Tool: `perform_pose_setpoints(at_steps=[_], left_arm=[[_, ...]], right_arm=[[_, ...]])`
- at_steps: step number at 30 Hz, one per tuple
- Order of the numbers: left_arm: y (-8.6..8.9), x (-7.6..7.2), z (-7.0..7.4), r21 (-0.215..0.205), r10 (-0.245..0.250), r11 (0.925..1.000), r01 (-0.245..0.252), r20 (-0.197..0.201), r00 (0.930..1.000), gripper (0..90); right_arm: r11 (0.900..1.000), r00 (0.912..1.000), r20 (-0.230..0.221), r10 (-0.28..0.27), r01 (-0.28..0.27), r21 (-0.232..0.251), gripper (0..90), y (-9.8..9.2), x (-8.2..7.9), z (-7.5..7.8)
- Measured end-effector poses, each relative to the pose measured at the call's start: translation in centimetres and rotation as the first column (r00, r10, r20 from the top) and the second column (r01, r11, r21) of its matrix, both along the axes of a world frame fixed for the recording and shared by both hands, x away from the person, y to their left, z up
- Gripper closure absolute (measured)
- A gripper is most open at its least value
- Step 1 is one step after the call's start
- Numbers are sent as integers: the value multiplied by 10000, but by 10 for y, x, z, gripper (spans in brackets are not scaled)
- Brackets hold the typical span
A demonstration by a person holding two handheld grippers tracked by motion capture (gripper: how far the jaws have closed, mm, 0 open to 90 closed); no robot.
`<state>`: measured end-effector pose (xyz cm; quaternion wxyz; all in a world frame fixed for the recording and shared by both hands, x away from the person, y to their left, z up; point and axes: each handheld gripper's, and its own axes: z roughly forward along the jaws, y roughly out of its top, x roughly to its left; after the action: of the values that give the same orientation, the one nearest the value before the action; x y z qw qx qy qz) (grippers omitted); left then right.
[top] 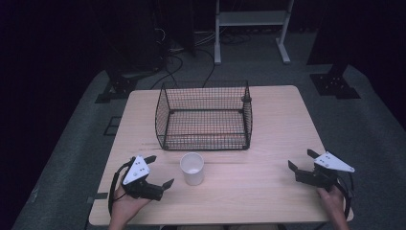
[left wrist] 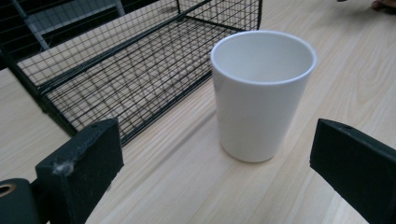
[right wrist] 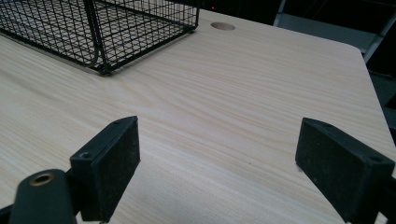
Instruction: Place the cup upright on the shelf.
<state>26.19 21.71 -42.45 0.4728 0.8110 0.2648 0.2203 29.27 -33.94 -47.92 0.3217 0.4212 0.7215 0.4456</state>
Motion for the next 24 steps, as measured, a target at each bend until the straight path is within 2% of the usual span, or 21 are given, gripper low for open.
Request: perform_pose_setpoints(at_steps=[11,24], left_arm=[[-17,-1,6,177,-603,9980,603,-3,9982,19],[-29,2,6,290,-981,9947,988,-227,9949,19]], right_arm=[[10000,10000,9,41,-41,-26,131,0,0,0],[10000,10000,19,61,-61,-57,131,0,0,0]])
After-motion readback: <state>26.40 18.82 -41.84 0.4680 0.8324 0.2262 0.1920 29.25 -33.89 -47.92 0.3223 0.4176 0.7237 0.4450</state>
